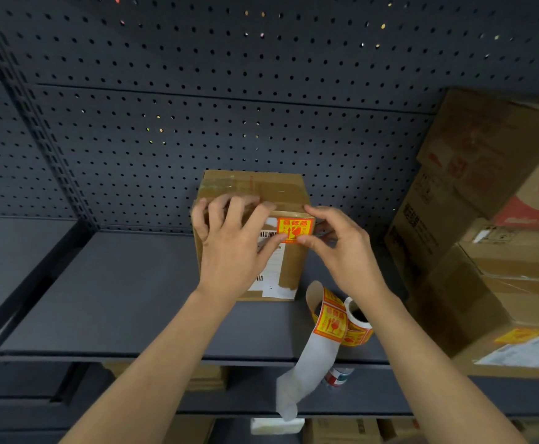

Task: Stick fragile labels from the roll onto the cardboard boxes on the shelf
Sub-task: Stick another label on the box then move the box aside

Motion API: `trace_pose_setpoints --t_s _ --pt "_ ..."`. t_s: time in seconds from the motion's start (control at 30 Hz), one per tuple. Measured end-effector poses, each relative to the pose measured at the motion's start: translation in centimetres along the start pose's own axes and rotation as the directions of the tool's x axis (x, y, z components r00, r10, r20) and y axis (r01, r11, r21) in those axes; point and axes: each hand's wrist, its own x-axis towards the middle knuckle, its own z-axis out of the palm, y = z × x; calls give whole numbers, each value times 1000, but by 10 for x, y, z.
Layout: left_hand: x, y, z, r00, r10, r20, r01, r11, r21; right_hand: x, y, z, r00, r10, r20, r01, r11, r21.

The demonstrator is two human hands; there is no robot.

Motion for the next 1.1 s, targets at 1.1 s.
trace_pose_setpoints --t_s 1.1 --pt "-2 -5 1 1000 9 12 -8 999 -35 -3 -3 4 1000 19 -14 -19 999 -35"
